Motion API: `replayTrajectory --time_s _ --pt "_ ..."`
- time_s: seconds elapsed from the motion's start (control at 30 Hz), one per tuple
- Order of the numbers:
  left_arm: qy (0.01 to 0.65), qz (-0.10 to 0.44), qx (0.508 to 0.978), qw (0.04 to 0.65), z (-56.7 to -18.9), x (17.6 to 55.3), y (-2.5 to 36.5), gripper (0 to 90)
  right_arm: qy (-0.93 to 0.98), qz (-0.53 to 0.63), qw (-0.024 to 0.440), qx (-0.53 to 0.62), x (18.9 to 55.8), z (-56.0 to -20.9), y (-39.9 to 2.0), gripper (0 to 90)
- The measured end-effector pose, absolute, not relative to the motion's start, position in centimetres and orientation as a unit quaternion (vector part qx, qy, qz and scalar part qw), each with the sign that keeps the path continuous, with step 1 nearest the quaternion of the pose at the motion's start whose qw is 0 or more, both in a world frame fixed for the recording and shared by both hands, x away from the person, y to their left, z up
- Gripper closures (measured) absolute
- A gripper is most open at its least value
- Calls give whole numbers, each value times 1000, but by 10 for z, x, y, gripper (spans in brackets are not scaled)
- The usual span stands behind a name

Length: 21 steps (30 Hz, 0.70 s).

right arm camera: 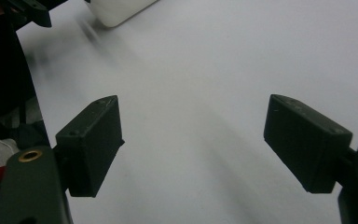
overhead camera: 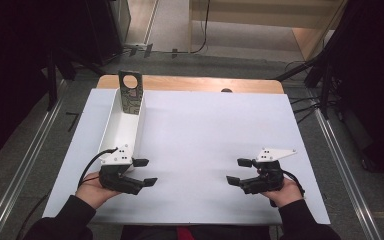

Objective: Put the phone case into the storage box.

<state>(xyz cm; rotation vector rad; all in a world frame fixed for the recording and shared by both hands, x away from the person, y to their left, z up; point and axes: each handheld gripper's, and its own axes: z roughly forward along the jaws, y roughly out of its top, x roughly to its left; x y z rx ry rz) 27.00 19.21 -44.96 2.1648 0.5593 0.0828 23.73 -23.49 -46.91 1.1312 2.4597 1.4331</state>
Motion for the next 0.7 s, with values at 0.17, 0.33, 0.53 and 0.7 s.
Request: replayTrajectory --time_s 0.17,0.33,0.53,0.7 --pt "225 33 870 437 -449 270 192 285 802 468 39 369 237 -469 -235 184" --pt "224 32 870 438 -449 270 192 285 802 467 38 370 237 -469 -234 184" --pt "223 30 870 438 -450 270 191 285 803 467 38 369 237 -470 -234 185" --pt "222 29 870 439 -449 271 191 284 803 466 39 369 237 -470 -235 185"
